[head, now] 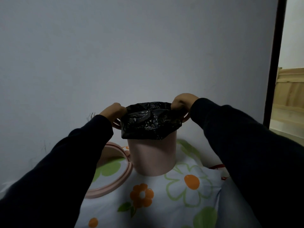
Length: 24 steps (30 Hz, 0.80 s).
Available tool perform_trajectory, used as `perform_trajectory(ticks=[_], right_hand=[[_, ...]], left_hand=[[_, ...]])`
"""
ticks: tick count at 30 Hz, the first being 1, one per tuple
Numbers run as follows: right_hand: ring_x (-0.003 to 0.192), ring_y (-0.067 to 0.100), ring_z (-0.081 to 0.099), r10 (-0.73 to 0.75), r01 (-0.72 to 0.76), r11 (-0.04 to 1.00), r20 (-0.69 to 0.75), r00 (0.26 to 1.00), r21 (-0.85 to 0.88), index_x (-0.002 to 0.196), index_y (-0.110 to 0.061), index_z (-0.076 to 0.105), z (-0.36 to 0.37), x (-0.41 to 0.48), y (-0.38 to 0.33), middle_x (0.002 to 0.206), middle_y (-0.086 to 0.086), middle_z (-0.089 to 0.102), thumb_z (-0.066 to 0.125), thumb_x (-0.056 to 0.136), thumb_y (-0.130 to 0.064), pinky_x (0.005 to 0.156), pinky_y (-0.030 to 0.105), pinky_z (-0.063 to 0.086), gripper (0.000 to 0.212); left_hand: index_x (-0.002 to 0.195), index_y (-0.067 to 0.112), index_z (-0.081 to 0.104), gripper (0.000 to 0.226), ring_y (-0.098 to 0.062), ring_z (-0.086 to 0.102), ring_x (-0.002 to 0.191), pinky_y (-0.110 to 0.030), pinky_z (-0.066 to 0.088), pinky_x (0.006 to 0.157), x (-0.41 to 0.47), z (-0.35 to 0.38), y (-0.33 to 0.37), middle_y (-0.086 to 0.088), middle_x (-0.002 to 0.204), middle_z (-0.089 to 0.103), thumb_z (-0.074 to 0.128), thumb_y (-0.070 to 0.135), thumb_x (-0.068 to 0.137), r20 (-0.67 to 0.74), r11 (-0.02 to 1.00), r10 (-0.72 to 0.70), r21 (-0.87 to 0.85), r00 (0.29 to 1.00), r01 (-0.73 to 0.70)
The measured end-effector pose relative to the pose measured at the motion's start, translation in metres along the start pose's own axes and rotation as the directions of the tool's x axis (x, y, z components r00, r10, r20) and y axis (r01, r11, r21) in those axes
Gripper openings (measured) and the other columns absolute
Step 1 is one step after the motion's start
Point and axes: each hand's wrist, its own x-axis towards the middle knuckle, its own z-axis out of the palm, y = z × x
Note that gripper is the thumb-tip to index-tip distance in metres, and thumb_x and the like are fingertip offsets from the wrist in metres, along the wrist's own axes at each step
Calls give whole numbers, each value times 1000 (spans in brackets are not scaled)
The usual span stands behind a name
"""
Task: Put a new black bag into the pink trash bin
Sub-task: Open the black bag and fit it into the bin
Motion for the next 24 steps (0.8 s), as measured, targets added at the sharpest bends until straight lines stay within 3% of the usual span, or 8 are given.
perform_trajectory(ticks=[2,6,8,10,11,14,20,24], right_hand=[[102,29,66,-23,20,996,-39,999,-83,115,6,63,-2,-7,-7,114,14,66,47,97,-10,93,40,55,29],[123,31,56,-97,75,983,-132,987,-165,132,-1,58,-13,-13,-21,138,16,55,52,102,-23,92,35,45,38],[125,32,56,-104,76,980,-146,984,-185,113,1,63,-13,-4,-20,142,17,54,52,101,-19,95,37,47,26],[120,31,61,-127,83,975,-212,969,-207,79,-2,55,-11,8,-12,132,19,61,51,98,-8,85,34,48,20],[116,30,63,-135,83,973,-242,961,-214,76,-3,52,-10,13,-9,127,19,63,51,96,-4,83,33,49,21],[99,28,60,-170,108,972,-304,937,-209,95,-2,48,-7,29,-8,108,16,58,49,95,-2,80,30,48,0],[83,25,46,-221,136,944,-270,937,-300,63,-8,39,-4,48,-12,70,8,45,50,90,1,52,26,33,31],[84,24,52,-218,181,967,-208,954,-181,72,-11,49,-10,58,-16,76,3,52,70,88,-23,70,28,40,30]], left_hand=[[87,-4,59,11,-31,65,76,-37,60,64,5,-1,5,-19,85,64,50,2,88,-11,999,-18,34,1000,19],[86,-1,58,10,-35,69,93,-43,57,70,22,-10,12,-22,92,66,56,4,78,-115,996,27,83,993,-17],[86,-2,59,12,-36,69,96,-41,56,67,28,-12,12,-22,92,66,53,3,77,-146,994,51,107,988,-35],[90,-6,61,16,-36,71,92,-42,58,69,30,-10,10,-23,93,68,51,0,79,-145,992,52,122,988,-35],[93,-8,62,18,-36,72,89,-43,59,68,35,-8,8,-23,94,70,52,-1,79,-147,992,58,118,987,-41],[96,-6,65,25,-36,71,83,-46,62,63,49,-8,3,-23,95,69,57,2,75,-181,986,107,143,978,-82],[106,-5,62,28,-40,62,109,-40,54,83,68,-3,6,-29,118,62,57,6,81,-120,944,114,322,986,-70],[113,0,63,36,-32,64,108,-36,54,88,74,-2,22,-16,116,66,69,17,82,-70,940,66,340,995,-39]])
